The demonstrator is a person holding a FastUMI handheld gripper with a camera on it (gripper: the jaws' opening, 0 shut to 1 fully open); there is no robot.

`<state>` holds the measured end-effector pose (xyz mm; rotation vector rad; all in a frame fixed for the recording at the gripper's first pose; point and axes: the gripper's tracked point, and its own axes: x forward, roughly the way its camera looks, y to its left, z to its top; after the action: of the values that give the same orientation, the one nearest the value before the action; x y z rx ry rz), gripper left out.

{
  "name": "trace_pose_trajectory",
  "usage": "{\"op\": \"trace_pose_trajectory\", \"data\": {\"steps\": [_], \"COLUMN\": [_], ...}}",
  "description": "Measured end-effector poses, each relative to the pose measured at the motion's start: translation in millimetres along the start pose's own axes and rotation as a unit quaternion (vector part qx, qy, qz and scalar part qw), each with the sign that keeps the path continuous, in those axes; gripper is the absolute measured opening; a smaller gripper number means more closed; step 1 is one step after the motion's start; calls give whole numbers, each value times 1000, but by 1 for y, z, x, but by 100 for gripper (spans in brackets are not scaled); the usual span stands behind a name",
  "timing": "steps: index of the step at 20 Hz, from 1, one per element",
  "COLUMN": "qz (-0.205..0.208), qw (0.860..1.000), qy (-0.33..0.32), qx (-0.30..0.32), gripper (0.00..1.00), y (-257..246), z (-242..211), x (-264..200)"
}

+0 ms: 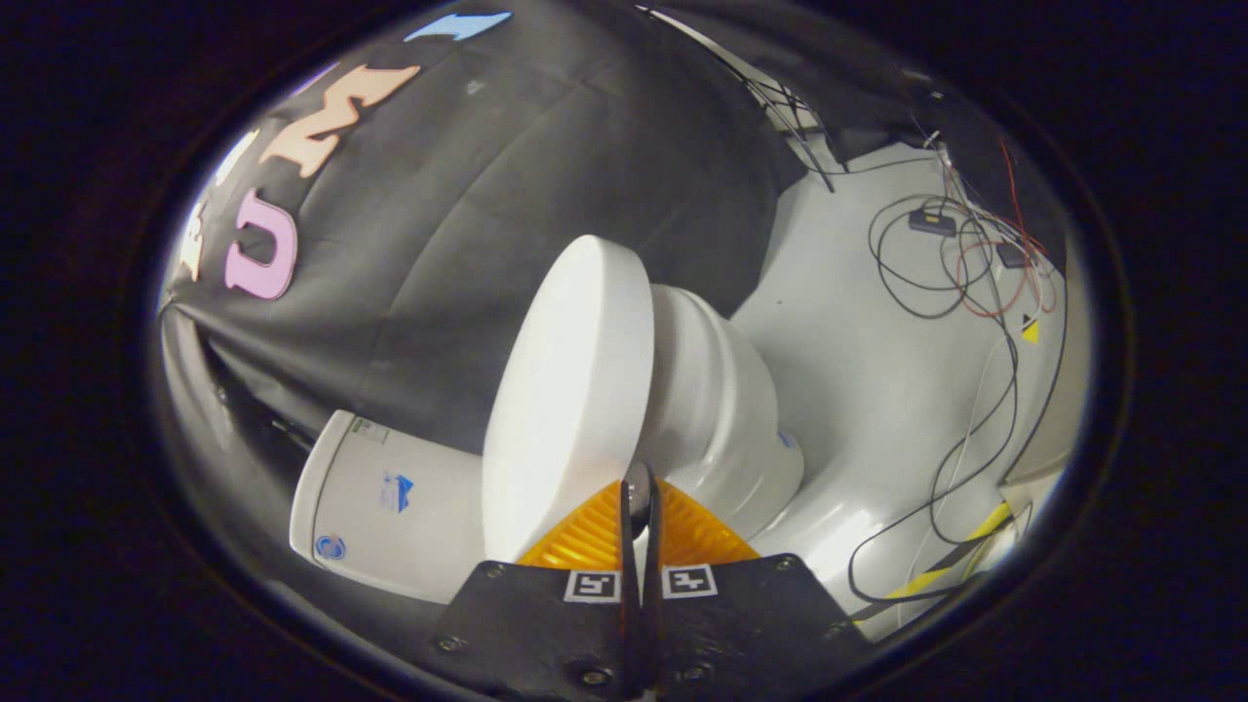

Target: Open the toilet lid.

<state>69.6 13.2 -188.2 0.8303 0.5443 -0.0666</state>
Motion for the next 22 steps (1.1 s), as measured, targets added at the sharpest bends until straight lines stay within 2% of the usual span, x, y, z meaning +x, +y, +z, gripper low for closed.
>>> {"op": "trace_pose_trajectory", "data": {"steps": [4,6,12,18,22], "qz": [1,4,32,28,19], "qw": [999,997,985,982,973], "qy": [-8,-19,-60,-66,-77], "qx": [-33,-70,-157,-173,-219], "gripper": [1,1,1,1,1], "y": [21,33,82,102,118], "z": [1,5,13,9,8], "x": [-4,-11,-35,-44,-51]}}
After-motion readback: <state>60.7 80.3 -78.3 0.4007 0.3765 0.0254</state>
